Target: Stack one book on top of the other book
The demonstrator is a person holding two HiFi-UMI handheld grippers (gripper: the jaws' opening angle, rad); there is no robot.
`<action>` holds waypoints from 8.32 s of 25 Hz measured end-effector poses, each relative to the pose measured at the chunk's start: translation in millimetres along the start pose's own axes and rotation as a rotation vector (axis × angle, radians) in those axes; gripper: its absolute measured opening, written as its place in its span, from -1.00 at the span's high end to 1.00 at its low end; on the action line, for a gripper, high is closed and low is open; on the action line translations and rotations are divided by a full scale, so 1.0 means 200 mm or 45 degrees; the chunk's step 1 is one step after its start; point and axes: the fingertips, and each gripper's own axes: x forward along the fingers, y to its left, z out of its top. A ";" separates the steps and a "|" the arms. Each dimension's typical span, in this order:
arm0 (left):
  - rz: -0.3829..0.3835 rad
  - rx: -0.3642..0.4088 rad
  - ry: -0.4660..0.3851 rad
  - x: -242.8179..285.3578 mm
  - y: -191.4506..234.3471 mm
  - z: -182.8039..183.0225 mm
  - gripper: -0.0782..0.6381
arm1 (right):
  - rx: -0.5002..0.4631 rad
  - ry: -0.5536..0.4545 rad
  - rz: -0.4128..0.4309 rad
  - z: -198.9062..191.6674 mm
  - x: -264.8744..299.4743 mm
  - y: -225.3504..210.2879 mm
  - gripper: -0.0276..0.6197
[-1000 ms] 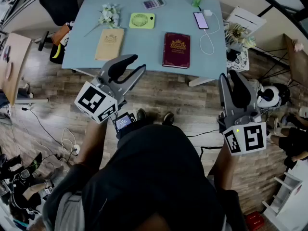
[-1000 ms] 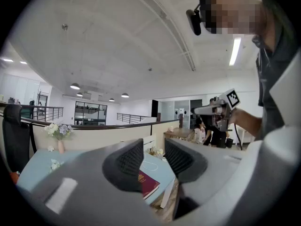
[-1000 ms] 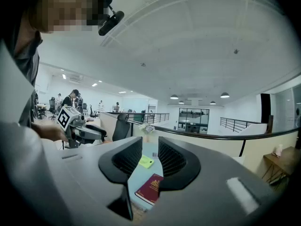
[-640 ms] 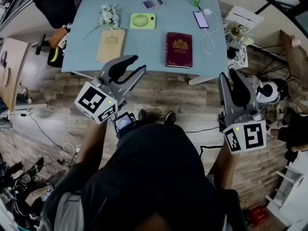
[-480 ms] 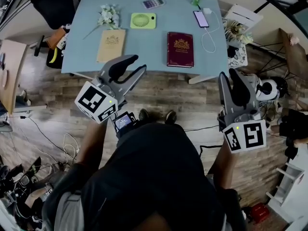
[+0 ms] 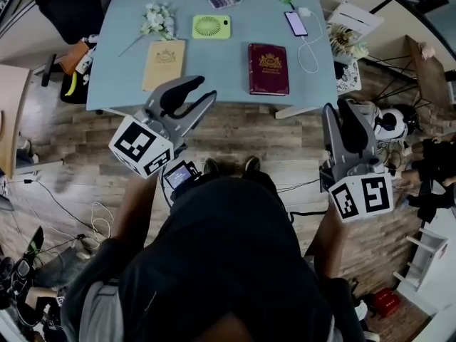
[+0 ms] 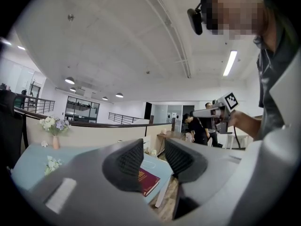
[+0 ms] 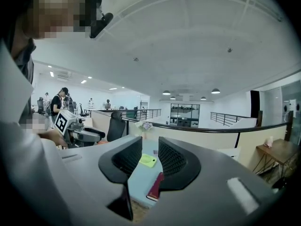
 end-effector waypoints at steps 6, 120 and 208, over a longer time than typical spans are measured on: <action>0.004 -0.015 -0.006 0.02 0.01 0.01 0.23 | 0.006 0.020 0.000 0.00 0.04 -0.03 0.58; 0.309 -0.927 0.607 1.42 0.52 -1.83 0.21 | 0.859 0.971 0.501 -2.16 1.36 -0.75 0.56; 0.820 -0.788 0.487 -0.29 1.82 -1.56 0.21 | 0.619 1.133 0.797 -1.64 2.18 1.14 0.66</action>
